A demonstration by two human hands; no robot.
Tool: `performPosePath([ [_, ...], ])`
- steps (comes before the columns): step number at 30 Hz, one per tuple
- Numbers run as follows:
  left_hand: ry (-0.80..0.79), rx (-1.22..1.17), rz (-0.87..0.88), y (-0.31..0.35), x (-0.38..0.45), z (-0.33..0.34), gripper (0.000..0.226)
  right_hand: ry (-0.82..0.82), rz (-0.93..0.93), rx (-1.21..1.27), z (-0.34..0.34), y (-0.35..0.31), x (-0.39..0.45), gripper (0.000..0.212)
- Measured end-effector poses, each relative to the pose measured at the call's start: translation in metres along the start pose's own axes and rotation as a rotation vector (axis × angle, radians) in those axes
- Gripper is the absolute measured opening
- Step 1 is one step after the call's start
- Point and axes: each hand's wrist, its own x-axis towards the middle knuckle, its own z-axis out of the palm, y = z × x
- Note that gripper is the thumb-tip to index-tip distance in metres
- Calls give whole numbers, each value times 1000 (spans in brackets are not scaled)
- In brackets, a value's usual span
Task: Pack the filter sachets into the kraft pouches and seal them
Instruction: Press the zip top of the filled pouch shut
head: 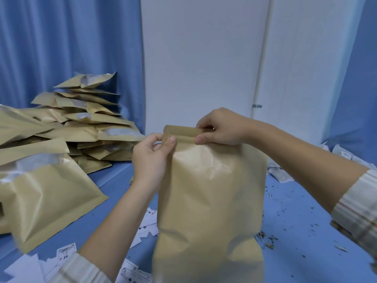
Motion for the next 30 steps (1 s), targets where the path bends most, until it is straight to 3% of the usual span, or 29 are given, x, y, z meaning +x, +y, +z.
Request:
performPosePath([
  [4,51,50,25,1,-2,12,12,33,18,52,-6,-10,7,15],
  [13,39,150,51,-3,-1,18,20,21,-46,-131,0,-16,5,48],
  [16,95,140,55,-4,-5,22,19,78,-29,-97,0,-16,3,45],
  [19,77,136,60,-3,-7,24,17,91,5,4,-2,-16,1,30],
  [23,5,140,48,-1,-8,27,10,112,-23,6,-1,-19,2,33],
  [30,60,126,123,0,-5,16,44,201,20,-251,7,1,-16,57],
])
